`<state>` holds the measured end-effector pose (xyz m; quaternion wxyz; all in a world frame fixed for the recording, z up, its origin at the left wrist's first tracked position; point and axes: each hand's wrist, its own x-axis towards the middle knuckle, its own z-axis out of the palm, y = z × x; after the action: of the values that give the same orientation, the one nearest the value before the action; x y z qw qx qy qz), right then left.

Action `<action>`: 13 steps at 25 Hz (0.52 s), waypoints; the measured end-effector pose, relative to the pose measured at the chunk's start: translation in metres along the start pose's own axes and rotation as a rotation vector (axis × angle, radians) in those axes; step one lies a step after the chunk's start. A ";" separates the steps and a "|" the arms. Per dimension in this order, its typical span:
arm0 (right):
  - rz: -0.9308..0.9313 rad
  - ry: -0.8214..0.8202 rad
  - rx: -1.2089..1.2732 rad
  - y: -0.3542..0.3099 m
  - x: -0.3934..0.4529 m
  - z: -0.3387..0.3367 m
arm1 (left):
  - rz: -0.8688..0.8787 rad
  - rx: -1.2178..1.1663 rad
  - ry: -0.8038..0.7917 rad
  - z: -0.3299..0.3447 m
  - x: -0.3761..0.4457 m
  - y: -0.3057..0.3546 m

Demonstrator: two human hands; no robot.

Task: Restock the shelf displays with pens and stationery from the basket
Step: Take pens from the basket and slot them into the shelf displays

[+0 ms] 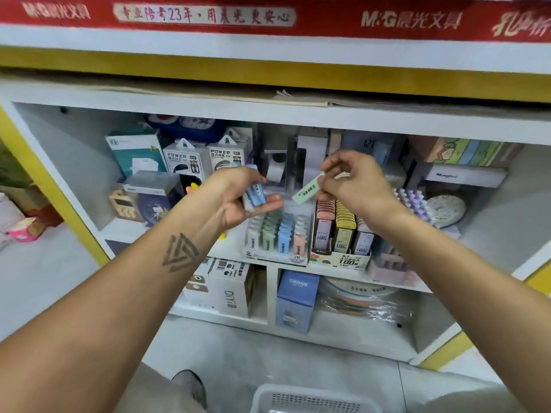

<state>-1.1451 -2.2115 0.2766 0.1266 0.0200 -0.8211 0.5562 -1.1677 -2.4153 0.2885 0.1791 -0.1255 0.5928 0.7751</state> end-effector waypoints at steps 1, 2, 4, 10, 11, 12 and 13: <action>-0.034 -0.011 -0.032 0.003 0.004 0.005 | -0.001 -0.002 0.013 -0.005 0.003 0.001; -0.065 -0.018 -0.072 0.005 0.008 0.009 | -0.008 0.002 0.016 -0.010 0.005 0.001; -0.127 -0.009 -0.228 0.010 0.018 0.014 | -0.022 0.021 0.027 -0.017 0.010 -0.002; -0.169 0.013 -0.434 0.018 0.039 0.023 | -0.065 -0.015 0.055 -0.024 0.017 -0.009; -0.176 0.018 -0.450 0.019 0.040 0.025 | -0.063 -0.020 0.060 -0.023 0.016 -0.010; -0.189 0.026 -0.478 0.021 0.042 0.028 | -0.061 -0.026 0.067 -0.023 0.016 -0.012; -0.207 0.037 -0.522 0.023 0.043 0.031 | -0.059 -0.032 0.077 -0.024 0.016 -0.014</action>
<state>-1.1967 -2.2267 0.2549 0.1986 0.0604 -0.9277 0.3104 -1.1765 -2.4335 0.2637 0.1770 -0.1753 0.5828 0.7735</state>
